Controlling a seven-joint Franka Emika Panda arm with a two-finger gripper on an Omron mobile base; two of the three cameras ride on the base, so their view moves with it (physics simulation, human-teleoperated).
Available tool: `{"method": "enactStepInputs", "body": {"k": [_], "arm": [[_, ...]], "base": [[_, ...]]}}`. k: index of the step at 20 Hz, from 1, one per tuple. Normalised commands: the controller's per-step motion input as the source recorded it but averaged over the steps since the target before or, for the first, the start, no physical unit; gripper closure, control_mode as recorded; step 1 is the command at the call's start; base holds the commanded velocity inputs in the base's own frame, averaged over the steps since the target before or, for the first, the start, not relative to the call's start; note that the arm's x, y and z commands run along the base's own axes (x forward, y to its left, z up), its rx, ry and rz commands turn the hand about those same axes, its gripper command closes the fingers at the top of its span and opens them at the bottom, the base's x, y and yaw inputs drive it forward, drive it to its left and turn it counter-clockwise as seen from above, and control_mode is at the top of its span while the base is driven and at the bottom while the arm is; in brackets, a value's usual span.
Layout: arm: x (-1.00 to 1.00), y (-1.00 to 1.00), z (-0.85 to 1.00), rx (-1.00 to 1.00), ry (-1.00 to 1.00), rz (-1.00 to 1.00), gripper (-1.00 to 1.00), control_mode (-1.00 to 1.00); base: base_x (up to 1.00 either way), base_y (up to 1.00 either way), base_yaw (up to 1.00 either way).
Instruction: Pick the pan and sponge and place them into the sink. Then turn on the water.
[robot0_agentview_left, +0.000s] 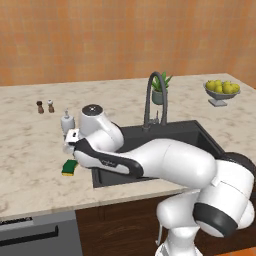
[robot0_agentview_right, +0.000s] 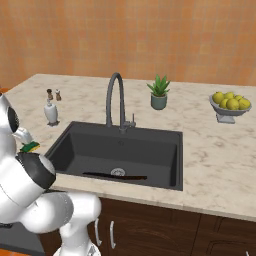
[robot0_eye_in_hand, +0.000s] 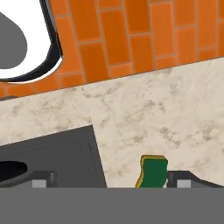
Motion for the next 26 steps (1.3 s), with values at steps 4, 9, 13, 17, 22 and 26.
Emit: {"method": "enactStepInputs", "body": {"k": [4,9,13,17,22,26], "arm": [[0.29,0.49,-0.35,-0.11,0.06,0.00,-1.00,-1.00],[0.42,0.26,-0.36,-0.09,0.01,0.00,-1.00,-1.00],[0.47,0.19,-0.33,-0.07,0.00,0.00,-1.00,-1.00],[0.41,0.13,-0.31,-0.05,0.00,0.00,-1.00,-1.00],[0.33,0.12,-0.28,-0.05,0.00,0.00,-1.00,-1.00],[0.28,0.19,-0.28,-0.05,0.00,0.00,-1.00,-1.00]], "base": [[0.00,0.00,0.00],[0.00,0.00,0.00],[0.00,0.00,0.00],[0.00,0.00,0.00],[0.00,0.00,0.00],[0.00,0.00,0.00]]}}
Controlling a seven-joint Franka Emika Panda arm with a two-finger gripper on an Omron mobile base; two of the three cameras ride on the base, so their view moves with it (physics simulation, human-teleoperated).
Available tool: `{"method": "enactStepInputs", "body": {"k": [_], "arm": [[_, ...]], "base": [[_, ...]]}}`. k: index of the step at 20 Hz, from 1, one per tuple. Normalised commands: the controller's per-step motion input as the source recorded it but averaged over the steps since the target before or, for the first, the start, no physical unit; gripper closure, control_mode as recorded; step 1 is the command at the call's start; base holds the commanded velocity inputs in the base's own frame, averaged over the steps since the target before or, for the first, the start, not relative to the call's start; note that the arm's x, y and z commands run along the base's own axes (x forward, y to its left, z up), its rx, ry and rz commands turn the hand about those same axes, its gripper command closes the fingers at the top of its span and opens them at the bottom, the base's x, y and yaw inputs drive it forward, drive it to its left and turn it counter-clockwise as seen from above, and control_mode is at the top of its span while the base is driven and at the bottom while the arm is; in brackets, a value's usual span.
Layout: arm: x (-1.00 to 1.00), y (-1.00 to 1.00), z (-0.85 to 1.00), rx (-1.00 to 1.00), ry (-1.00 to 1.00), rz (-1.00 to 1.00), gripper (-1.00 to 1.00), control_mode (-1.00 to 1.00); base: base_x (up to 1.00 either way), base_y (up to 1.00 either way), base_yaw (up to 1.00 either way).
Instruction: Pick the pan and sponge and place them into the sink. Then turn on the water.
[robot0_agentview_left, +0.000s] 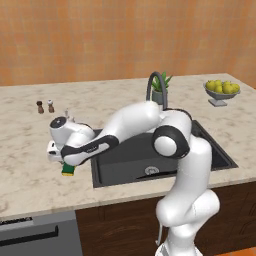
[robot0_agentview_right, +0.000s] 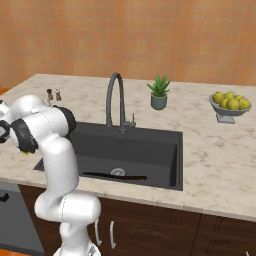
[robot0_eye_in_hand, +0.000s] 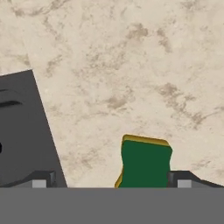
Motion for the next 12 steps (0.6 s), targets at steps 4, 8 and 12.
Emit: {"method": "enactStepInputs", "body": {"k": [4,8,12], "arm": [[0.28,0.12,-0.29,-0.01,0.00,0.00,-1.00,-1.00],[0.30,0.09,-0.30,0.00,0.00,0.00,-1.00,-1.00],[0.24,0.06,-0.29,0.00,0.00,0.00,-1.00,-1.00]], "base": [[0.00,0.00,0.00],[0.00,0.00,0.00],[0.00,0.00,0.00]]}}
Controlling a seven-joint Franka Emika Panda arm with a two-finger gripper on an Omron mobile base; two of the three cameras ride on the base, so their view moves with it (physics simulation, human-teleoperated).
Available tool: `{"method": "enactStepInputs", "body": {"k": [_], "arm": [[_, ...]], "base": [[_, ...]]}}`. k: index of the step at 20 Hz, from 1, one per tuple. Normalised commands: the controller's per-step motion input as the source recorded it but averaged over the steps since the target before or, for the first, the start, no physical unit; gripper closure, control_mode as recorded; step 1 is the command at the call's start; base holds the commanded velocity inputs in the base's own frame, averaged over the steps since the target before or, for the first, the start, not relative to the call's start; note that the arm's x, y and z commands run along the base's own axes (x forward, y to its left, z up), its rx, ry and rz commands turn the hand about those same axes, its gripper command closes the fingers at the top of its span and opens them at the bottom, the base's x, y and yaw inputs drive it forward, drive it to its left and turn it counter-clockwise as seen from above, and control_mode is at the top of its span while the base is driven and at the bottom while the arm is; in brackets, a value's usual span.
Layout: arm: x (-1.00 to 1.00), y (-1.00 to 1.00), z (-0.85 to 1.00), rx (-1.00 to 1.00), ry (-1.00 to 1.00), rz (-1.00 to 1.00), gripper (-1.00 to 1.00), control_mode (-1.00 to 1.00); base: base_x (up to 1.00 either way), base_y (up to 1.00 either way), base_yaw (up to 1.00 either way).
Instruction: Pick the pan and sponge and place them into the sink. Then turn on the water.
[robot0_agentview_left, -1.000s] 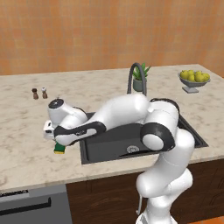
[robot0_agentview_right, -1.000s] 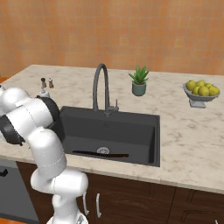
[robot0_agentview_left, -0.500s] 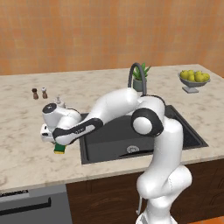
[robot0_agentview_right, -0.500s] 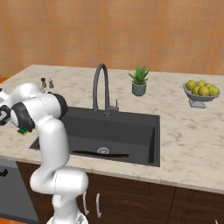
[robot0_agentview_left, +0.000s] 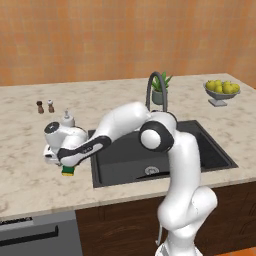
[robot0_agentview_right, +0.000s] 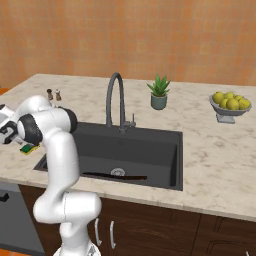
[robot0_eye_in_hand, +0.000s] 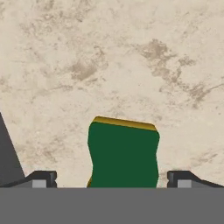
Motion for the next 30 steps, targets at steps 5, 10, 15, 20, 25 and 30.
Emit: {"method": "enactStepInputs", "body": {"k": [5,10,15,20,25,30], "arm": [[0.07,0.00,-0.28,0.00,0.00,0.00,-1.00,-1.00],[0.00,0.00,-0.31,0.00,-0.02,0.01,-1.00,-1.00],[0.00,0.00,-0.38,0.00,-0.04,0.04,-1.00,-1.00],[-0.01,-0.06,-0.70,0.00,-0.03,0.08,-1.00,-1.00],[-0.07,-0.20,-0.97,0.04,-0.02,0.10,-1.00,-1.00],[-0.09,-0.23,-1.00,0.07,-0.01,0.09,1.00,-1.00]], "base": [[0.00,0.00,0.00],[0.00,0.00,0.00],[0.00,0.00,0.00],[0.00,0.00,0.00],[0.00,0.00,0.00],[0.00,0.00,0.00]]}}
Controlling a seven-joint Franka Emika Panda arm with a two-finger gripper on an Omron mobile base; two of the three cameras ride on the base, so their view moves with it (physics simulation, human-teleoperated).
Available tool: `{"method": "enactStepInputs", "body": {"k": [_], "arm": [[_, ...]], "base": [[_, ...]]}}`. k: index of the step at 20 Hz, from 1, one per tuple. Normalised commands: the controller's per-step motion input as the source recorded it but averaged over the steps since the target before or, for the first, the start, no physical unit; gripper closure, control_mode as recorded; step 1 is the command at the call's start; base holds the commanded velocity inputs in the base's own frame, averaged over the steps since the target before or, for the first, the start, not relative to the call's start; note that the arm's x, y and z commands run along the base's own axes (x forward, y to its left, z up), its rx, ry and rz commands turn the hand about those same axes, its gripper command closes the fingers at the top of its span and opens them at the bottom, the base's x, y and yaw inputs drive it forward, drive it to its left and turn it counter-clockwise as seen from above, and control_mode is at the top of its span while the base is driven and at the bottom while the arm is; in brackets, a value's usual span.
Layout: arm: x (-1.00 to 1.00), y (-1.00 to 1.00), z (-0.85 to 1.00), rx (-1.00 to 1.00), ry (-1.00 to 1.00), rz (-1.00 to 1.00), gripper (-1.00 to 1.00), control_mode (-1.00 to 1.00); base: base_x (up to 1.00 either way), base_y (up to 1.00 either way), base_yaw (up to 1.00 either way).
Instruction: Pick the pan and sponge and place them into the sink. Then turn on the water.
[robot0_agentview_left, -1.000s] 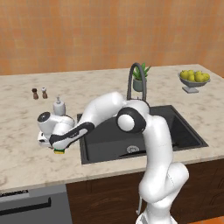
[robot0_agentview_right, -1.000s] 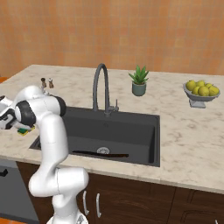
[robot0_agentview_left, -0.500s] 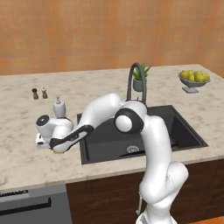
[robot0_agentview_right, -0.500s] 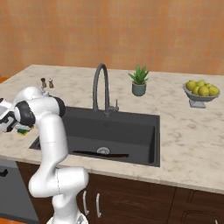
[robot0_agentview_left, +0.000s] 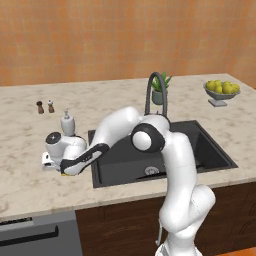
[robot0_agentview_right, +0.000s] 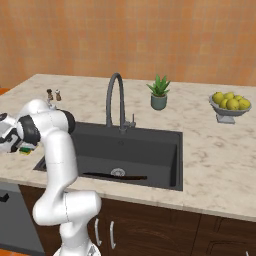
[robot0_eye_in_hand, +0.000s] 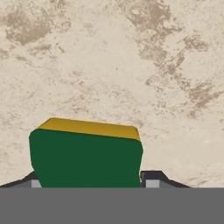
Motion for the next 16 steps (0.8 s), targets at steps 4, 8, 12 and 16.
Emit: {"method": "enactStepInputs", "body": {"k": [4,8,12,16], "arm": [[-0.11,-0.14,-0.96,0.05,-0.01,0.07,1.00,-1.00],[-0.21,-0.19,-0.81,0.06,-0.05,0.06,1.00,-1.00],[-0.35,-0.05,-0.19,0.08,-0.22,0.03,1.00,-1.00],[-0.48,-0.26,0.28,0.10,-0.28,0.00,1.00,-1.00]], "base": [[0.00,0.00,0.00],[0.00,0.00,0.00],[0.00,0.00,0.00],[0.00,0.00,0.00]]}}
